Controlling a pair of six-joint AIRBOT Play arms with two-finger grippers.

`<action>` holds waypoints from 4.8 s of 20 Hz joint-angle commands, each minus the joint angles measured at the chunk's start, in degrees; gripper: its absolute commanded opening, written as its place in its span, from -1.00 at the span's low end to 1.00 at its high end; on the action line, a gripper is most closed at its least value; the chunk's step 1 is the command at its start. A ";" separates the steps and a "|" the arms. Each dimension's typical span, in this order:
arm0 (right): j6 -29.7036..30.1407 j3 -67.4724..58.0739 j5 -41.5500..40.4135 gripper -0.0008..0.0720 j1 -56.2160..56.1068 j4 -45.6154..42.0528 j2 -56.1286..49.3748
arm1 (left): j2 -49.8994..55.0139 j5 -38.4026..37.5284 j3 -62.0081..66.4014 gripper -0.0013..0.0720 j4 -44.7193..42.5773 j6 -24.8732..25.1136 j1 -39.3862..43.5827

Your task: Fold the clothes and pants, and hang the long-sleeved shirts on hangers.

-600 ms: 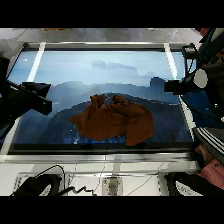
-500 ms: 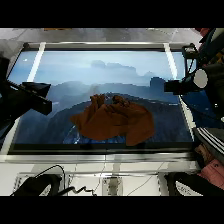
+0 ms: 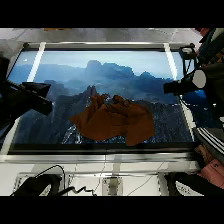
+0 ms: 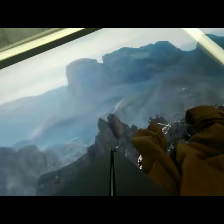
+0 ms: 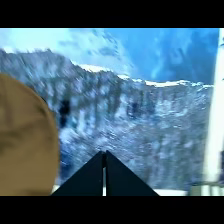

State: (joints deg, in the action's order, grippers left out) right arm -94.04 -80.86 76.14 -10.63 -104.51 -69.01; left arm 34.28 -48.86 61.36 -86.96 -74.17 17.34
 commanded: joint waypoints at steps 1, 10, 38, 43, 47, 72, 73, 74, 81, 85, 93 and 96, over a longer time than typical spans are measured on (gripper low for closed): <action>11.52 5.75 0.66 -0.93 4.35 0.92 -1.07 | -0.04 0.02 0.00 -0.92 -0.02 0.02 -0.07; 11.61 27.45 -18.84 0.26 15.34 29.35 -3.67 | -0.04 0.02 0.00 -0.92 -0.02 0.02 -0.07; 27.74 21.70 -12.81 -0.93 15.34 47.21 -22.16 | 3.98 -6.97 -10.19 -0.92 -9.62 -13.20 -14.69; 27.74 21.70 -12.04 -0.93 15.34 47.23 -22.16 | 15.08 -7.23 -19.76 -0.92 4.57 -14.14 -26.53; 27.74 21.70 -10.75 -0.93 15.34 47.23 -22.16 | 30.05 -2.29 -19.80 0.93 14.25 -13.88 -27.08; 27.69 15.34 -4.07 -0.93 15.37 47.04 -18.49 | 43.25 16.48 -9.97 -0.93 43.15 11.65 -21.68; 27.69 13.18 -3.58 -0.94 15.41 46.42 -16.72 | 40.65 16.50 -6.84 -0.93 42.16 11.63 -22.40; 27.43 11.13 -3.61 -0.93 15.41 45.35 -14.73 | 37.99 16.50 -3.93 -0.93 41.13 11.63 -23.45; 24.33 -2.49 -8.79 -0.93 15.41 40.61 6.08 | 12.41 21.49 5.46 -0.92 38.73 11.63 -34.88; 22.49 -7.26 -15.91 -0.94 15.39 40.68 20.17 | -1.60 27.98 5.46 -0.92 38.71 11.65 -38.75; 22.49 -14.36 -19.96 -0.94 15.39 40.85 39.28 | -19.69 45.88 5.46 -0.92 32.22 11.63 -39.23; 22.49 -15.67 -24.44 -0.94 15.39 40.85 40.02 | -20.48 45.66 5.44 -0.92 31.87 11.65 -39.23</action>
State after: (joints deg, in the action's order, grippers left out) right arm -71.46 -94.98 55.96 4.75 -63.64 -31.38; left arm 16.10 -5.54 66.81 -53.52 -62.54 -21.78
